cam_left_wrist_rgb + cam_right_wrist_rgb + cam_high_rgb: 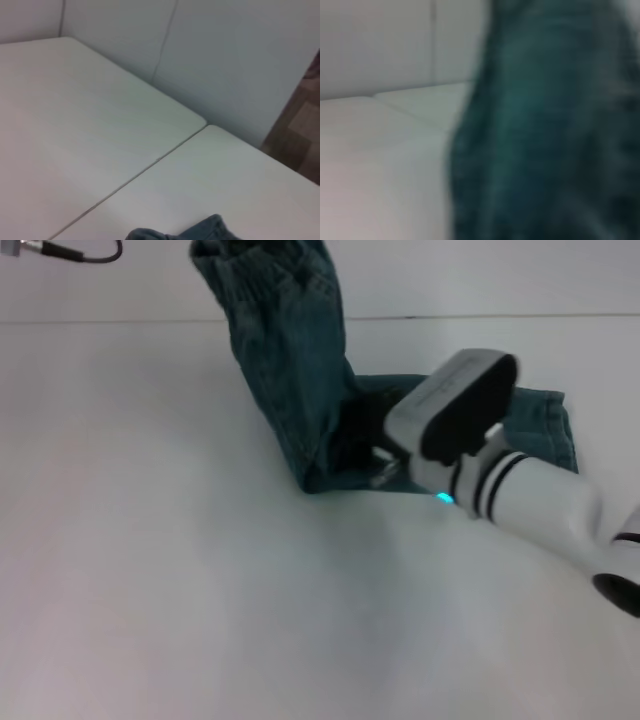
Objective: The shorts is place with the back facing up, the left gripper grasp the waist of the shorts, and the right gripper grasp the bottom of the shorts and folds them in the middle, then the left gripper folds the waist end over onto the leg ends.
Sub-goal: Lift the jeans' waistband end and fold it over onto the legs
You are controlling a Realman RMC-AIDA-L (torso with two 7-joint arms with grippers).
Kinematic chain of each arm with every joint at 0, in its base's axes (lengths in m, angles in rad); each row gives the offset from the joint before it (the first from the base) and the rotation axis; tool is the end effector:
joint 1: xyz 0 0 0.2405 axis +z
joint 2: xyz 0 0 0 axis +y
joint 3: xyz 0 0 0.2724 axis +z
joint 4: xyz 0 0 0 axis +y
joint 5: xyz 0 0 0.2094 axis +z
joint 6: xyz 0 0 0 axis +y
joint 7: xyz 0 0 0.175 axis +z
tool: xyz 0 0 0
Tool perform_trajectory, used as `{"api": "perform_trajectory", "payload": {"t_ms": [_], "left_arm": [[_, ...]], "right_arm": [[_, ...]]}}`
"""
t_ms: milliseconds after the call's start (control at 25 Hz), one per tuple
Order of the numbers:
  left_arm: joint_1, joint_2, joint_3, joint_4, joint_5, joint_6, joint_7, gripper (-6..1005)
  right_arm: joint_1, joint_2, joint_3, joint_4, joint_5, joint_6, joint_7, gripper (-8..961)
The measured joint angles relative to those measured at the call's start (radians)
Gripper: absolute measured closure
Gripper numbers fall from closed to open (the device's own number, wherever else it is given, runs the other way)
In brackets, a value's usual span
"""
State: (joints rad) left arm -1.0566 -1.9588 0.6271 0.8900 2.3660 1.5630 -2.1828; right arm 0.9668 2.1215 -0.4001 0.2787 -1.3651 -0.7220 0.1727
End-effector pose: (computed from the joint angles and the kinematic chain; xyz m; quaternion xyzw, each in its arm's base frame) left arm -0.0982 0.4771 0.0478 -0.9383 -0.2859 -0.1276 0.1468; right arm 0.1979 0.4217 -0.1702 -0.8995 0.1642 0.1748 0.3653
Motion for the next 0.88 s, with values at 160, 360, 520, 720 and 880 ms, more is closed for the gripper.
{"api": "perform_trajectory", "payload": {"t_ms": [160, 360, 520, 720, 880], "left_arm": [[-0.023, -0.01, 0.006, 0.024, -0.022, 0.032, -0.002, 960], [-0.043, -0.04, 0.043, 0.084, -0.033, 0.038, -0.023, 961], [-0.037, -0.056, 0.072, 0.123, -0.034, 0.038, -0.039, 961], [-0.029, -0.059, 0.077, 0.12, -0.034, 0.029, -0.04, 961], [-0.007, -0.071, 0.081, 0.118, -0.034, 0.012, -0.036, 962]], "right_arm": [[0.017, 0.0, 0.154, 0.04, -0.226, 0.029, -0.003, 950], [0.008, 0.0, 0.273, 0.043, -0.44, 0.053, 0.022, 950], [0.024, 0.0, 0.318, 0.054, -0.579, 0.045, 0.067, 950], [0.021, -0.001, 0.37, 0.046, -0.71, 0.04, 0.128, 950], [-0.027, -0.008, 0.381, 0.016, -0.719, 0.004, 0.14, 951]]}}
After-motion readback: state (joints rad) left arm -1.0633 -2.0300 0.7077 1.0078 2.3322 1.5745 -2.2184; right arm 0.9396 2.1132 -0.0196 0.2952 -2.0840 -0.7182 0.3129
